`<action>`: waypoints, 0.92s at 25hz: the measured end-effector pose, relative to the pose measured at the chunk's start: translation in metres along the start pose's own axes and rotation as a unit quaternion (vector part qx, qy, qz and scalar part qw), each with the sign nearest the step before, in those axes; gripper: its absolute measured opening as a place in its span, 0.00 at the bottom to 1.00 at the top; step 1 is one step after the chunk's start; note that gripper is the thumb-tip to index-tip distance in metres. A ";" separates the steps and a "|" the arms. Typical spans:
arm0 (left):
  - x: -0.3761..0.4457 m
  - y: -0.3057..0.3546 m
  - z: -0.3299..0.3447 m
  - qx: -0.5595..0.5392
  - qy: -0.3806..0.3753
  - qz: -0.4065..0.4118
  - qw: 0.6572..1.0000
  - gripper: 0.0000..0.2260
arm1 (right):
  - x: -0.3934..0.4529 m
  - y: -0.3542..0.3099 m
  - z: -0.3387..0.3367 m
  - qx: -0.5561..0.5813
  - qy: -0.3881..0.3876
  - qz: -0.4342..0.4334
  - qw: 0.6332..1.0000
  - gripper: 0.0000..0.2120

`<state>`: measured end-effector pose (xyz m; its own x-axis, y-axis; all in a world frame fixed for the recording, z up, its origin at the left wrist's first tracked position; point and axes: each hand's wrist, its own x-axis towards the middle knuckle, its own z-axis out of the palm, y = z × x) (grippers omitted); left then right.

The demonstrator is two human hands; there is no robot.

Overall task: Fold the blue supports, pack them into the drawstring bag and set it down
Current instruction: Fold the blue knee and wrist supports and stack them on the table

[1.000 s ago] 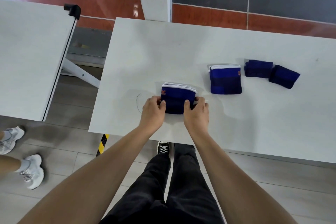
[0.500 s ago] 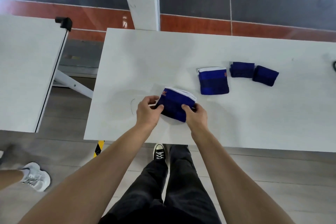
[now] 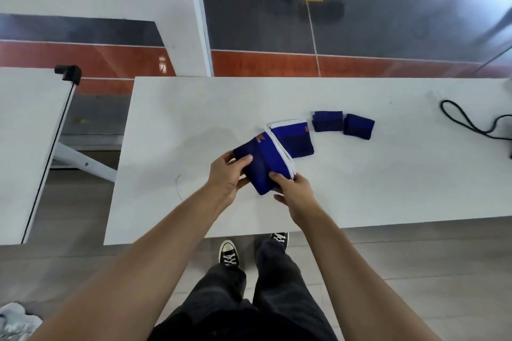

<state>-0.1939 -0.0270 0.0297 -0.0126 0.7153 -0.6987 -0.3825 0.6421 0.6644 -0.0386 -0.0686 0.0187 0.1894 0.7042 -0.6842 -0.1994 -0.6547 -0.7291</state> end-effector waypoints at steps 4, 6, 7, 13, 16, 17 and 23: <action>0.003 0.007 0.026 0.036 -0.010 0.008 0.999 0.11 | 0.007 -0.007 -0.021 0.042 0.024 -0.003 0.999 0.16; 0.006 0.007 0.036 0.068 -0.008 -0.003 0.998 0.09 | 0.017 -0.013 -0.033 0.044 0.042 -0.014 0.998 0.16; 0.008 0.006 0.041 0.091 -0.008 -0.008 0.996 0.10 | 0.022 -0.017 -0.039 0.037 0.048 -0.022 0.998 0.16; 0.015 -0.021 0.071 0.243 -0.016 0.002 0.970 0.18 | 0.053 -0.044 -0.077 0.012 0.036 -0.064 0.997 0.09; 0.021 -0.027 0.094 0.384 0.094 0.147 0.907 0.19 | 0.071 -0.062 -0.090 0.014 0.025 -0.076 0.997 0.11; 0.024 -0.028 0.104 0.414 0.111 0.202 0.881 0.18 | 0.076 -0.071 -0.093 0.013 0.025 -0.082 0.996 0.11; 0.017 -0.019 0.165 0.217 0.018 0.180 0.959 0.14 | 0.077 -0.112 -0.092 0.007 -0.096 -0.097 0.991 0.10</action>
<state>-0.0343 0.0181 0.0489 -0.1073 0.9071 -0.4070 0.0735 0.4155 0.9066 0.0865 0.0332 0.0462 0.0397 0.8567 -0.5142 -0.1904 -0.4987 -0.8456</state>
